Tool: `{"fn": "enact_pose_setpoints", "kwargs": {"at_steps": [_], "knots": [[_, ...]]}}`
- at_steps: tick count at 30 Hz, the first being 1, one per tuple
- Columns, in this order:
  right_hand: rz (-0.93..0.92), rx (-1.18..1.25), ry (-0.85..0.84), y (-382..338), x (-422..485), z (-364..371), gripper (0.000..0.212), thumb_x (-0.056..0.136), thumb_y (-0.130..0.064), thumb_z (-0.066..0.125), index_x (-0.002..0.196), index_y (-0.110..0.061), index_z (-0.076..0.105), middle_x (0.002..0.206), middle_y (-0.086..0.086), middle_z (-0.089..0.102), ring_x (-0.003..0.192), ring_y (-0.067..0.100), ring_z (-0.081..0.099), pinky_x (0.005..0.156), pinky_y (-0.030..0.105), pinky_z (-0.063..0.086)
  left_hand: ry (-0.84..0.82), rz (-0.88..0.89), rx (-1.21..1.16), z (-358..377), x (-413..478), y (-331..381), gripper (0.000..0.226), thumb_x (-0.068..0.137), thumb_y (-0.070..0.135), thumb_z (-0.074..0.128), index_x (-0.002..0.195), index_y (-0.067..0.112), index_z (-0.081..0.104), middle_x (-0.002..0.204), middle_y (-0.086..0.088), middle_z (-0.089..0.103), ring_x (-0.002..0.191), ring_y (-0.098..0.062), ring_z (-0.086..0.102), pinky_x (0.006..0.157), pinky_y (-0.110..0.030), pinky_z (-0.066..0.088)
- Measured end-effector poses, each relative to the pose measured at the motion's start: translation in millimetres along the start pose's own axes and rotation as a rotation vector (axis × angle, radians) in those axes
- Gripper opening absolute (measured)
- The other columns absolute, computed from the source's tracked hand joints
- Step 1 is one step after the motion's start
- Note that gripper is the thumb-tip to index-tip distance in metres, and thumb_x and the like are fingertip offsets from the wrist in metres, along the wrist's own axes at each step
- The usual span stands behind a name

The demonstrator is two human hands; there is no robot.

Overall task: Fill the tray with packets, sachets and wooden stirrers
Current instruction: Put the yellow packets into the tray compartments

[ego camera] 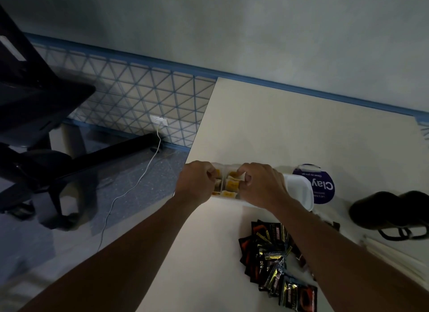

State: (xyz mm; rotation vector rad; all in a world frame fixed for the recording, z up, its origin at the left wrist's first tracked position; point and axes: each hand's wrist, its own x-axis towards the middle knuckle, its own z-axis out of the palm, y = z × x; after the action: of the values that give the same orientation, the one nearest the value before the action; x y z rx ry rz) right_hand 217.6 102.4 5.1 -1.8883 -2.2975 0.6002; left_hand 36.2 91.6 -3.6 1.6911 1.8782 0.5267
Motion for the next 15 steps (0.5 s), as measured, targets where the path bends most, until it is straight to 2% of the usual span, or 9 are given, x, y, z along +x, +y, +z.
{"fn": "enact_pose_setpoints", "kwargs": {"at_steps": [5,8,12,15], "knots": [[0.009,0.023,0.054,1,-6,2,0.023,0.077,-0.027,0.065,0.101,-0.029,0.067,0.084,-0.014,0.058,0.082,0.016,0.060,0.068,0.028,0.042,0.003,0.008,-0.010,0,-3,1,0.014,0.084,0.012,0.067,0.093,0.020,0.074,0.095,0.001,0.073,0.088,-0.017,0.067,0.078,-0.030,0.055],[0.025,0.047,0.084,2,-10,3,0.022,0.080,-0.026,0.064,0.101,-0.028,0.068,0.089,-0.013,0.063,0.080,0.012,0.056,0.067,0.027,0.038,0.012,0.027,-0.009,-2,-6,3,0.014,0.084,0.011,0.065,0.092,0.019,0.074,0.094,0.001,0.073,0.086,-0.017,0.066,0.076,-0.029,0.054],[0.052,0.072,0.102,4,-19,2,0.022,0.081,-0.026,0.061,0.101,-0.028,0.069,0.097,-0.012,0.069,0.089,0.013,0.062,0.070,0.026,0.041,0.008,0.035,-0.029,-1,-11,8,0.010,0.085,0.020,0.065,0.088,0.023,0.075,0.089,0.002,0.073,0.084,-0.017,0.067,0.076,-0.035,0.057],[0.087,0.087,0.119,6,-30,2,0.019,0.083,-0.026,0.061,0.100,-0.029,0.071,0.097,-0.013,0.071,0.091,0.011,0.064,0.074,0.027,0.046,-0.017,0.048,-0.058,2,-17,11,0.011,0.085,0.022,0.064,0.083,0.026,0.074,0.085,0.006,0.073,0.081,-0.016,0.066,0.074,-0.033,0.057]]}}
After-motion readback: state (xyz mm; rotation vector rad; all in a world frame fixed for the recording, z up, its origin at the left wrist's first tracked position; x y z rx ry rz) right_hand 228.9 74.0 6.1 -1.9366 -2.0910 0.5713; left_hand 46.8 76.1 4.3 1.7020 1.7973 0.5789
